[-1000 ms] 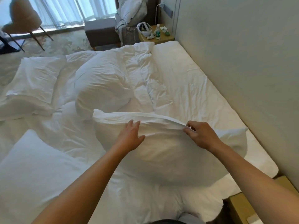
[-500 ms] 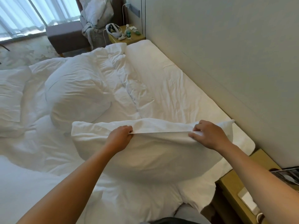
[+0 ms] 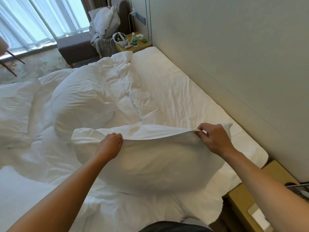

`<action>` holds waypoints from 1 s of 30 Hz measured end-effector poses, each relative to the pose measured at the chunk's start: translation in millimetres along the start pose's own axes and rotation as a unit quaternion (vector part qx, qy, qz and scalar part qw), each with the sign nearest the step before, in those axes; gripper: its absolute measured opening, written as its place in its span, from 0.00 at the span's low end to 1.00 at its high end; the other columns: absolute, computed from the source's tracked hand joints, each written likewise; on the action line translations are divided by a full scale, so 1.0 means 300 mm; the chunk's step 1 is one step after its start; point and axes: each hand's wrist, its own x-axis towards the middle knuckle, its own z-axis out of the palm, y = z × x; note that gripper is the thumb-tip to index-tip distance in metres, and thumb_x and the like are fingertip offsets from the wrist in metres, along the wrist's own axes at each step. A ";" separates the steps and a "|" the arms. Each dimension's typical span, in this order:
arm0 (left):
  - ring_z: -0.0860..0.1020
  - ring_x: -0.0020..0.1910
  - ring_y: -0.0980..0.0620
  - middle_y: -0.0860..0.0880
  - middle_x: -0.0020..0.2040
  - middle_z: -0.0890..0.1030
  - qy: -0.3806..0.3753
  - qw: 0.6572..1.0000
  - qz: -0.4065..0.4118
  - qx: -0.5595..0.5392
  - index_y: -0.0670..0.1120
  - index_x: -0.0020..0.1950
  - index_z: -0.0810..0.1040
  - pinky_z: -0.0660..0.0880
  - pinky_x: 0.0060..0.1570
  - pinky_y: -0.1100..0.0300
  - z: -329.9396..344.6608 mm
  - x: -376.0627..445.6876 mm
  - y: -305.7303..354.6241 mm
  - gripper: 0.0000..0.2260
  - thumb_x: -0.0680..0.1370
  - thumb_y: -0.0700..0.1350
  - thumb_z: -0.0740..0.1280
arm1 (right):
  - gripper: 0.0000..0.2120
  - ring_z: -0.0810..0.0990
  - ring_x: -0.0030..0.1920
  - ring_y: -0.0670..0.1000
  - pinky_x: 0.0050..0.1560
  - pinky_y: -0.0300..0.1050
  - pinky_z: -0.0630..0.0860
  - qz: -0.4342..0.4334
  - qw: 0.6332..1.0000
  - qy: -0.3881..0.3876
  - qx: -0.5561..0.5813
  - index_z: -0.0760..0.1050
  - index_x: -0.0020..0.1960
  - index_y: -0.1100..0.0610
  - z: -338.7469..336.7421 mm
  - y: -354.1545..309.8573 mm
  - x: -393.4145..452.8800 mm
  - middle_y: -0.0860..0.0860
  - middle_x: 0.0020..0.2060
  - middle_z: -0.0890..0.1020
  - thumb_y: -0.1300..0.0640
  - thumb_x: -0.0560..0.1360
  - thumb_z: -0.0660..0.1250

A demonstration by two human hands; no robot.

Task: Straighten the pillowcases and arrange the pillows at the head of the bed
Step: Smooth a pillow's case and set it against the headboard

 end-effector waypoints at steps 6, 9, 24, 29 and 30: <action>0.80 0.52 0.44 0.47 0.50 0.82 -0.010 0.999 -0.030 -0.020 0.46 0.51 0.81 0.78 0.50 0.50 0.008 0.019 0.000 0.12 0.83 0.46 0.59 | 0.14 0.75 0.27 0.50 0.31 0.50 0.74 0.073 0.991 0.027 0.106 0.64 0.42 0.50 -0.006 -0.036 0.004 0.48 0.27 0.75 0.53 0.83 0.64; 0.81 0.46 0.44 0.46 0.46 0.84 -0.001 0.999 -0.037 -0.023 0.47 0.46 0.82 0.79 0.46 0.51 0.012 0.017 -0.005 0.14 0.84 0.46 0.58 | 0.14 0.75 0.27 0.48 0.29 0.49 0.71 0.100 0.988 0.006 0.115 0.62 0.42 0.48 0.007 -0.044 0.011 0.48 0.27 0.74 0.52 0.84 0.63; 0.78 0.41 0.42 0.44 0.38 0.81 0.103 0.988 -0.026 -0.109 0.45 0.39 0.75 0.76 0.43 0.47 -0.148 0.007 -0.046 0.17 0.85 0.50 0.60 | 0.14 0.77 0.33 0.51 0.35 0.54 0.76 0.085 0.996 0.017 0.035 0.66 0.39 0.53 0.059 -0.106 0.014 0.49 0.31 0.77 0.56 0.82 0.64; 0.79 0.40 0.40 0.43 0.37 0.81 0.077 0.988 -0.006 -0.133 0.41 0.42 0.78 0.76 0.44 0.47 -0.125 -0.024 -0.066 0.15 0.84 0.48 0.62 | 0.13 0.76 0.33 0.51 0.34 0.52 0.73 0.066 0.997 0.026 -0.007 0.66 0.39 0.49 0.035 -0.097 -0.008 0.46 0.31 0.76 0.55 0.82 0.64; 0.79 0.41 0.39 0.43 0.37 0.81 0.067 0.990 -0.003 -0.126 0.41 0.43 0.78 0.76 0.44 0.47 -0.119 -0.027 -0.070 0.15 0.84 0.48 0.62 | 0.12 0.77 0.34 0.52 0.35 0.52 0.74 0.064 0.998 0.023 -0.015 0.68 0.40 0.48 0.029 -0.102 -0.011 0.46 0.32 0.78 0.54 0.82 0.64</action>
